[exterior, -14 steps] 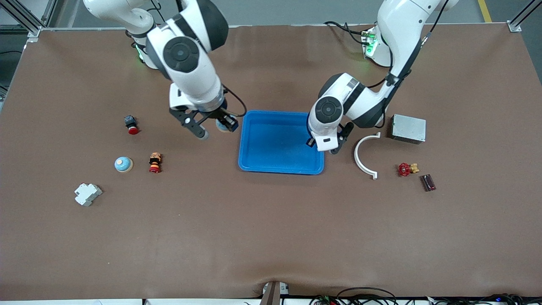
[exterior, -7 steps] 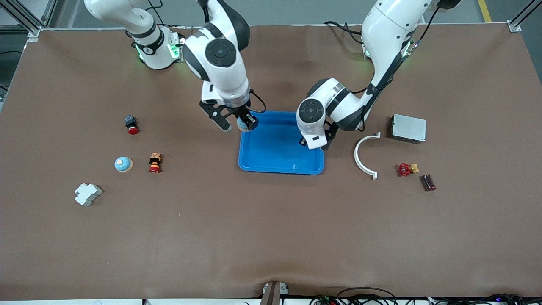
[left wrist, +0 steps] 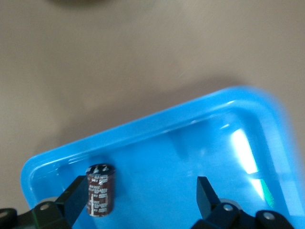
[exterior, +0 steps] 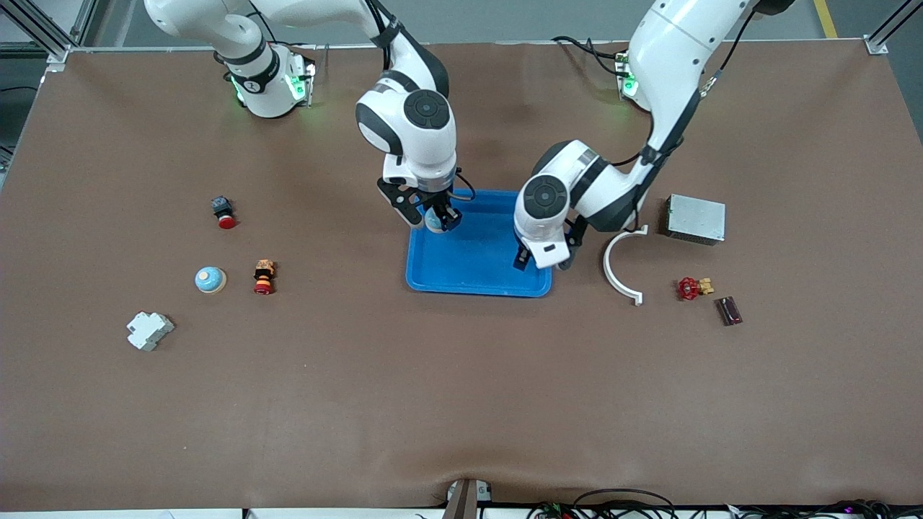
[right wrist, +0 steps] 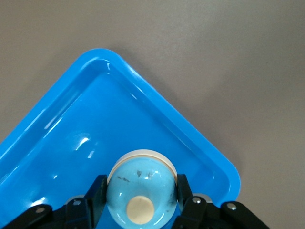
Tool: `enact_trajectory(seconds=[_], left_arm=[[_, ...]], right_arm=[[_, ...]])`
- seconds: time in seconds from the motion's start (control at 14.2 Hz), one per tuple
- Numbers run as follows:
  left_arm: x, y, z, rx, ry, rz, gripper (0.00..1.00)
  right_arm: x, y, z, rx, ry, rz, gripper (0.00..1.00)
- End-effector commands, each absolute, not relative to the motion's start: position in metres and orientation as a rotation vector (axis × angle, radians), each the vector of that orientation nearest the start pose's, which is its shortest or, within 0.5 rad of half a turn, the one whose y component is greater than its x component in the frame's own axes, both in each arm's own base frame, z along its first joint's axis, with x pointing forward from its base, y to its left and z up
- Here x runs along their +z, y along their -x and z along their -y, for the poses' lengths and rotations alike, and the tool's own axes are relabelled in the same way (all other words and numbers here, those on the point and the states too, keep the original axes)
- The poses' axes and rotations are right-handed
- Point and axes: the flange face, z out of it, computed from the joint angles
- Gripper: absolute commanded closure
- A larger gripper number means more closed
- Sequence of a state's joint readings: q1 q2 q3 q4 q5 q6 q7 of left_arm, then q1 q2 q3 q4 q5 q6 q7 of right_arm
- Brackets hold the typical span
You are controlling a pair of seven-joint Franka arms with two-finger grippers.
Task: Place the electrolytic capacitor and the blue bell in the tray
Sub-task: 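Open the right gripper to drop the bell while the left gripper releases capacitor, then grasp a second capacitor with the left gripper while the right gripper withdraws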
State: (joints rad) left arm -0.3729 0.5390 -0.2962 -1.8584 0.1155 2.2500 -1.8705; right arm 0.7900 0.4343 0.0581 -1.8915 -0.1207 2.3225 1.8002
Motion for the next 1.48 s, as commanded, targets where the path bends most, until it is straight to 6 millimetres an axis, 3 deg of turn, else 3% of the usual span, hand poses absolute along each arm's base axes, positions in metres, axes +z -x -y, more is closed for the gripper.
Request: enact_trajectory(seconds=[0.0,0.14,0.28,0.63,0.84,0.98,1.34,1.41], left_arm=[[0.277,-0.535,0.336,0.083,2.61,1.652,0.0],[0.305,-0.563,0.284,0.062,2.645,1.606,0.0],[0.311,-0.585,0.223,0.082,2.671,1.537,0.0],[0.281,-0.623,0.065,0.083,2.728,1.312,0.0],[0.252,-0.628,-0.008,0.061,2.761,1.14,0.0],[0.238,-0.625,-0.033,0.063,2.82,1.074,0.0],[0.201,-0.614,-0.046,0.014,2.913,0.989,0.0],[0.196,-0.61,-0.054,0.004,2.921,0.992,0.04]], right_arm=[[0.257,-0.42,-0.476,-0.134,2.866,-1.363,1.0],[0.249,-0.418,-0.477,-0.13,2.871,-1.361,1.0],[0.243,-0.419,-0.48,-0.132,2.84,-1.382,1.0],[0.228,-0.419,-0.485,-0.13,2.796,-1.406,1.0],[0.218,-0.418,-0.49,-0.127,2.765,-1.43,1.0],[0.21,-0.416,-0.495,-0.123,2.77,-1.435,1.0],[0.202,-0.412,-0.499,-0.114,2.763,-1.474,1.0],[0.202,-0.411,-0.5,-0.115,2.76,-1.476,1.0]])
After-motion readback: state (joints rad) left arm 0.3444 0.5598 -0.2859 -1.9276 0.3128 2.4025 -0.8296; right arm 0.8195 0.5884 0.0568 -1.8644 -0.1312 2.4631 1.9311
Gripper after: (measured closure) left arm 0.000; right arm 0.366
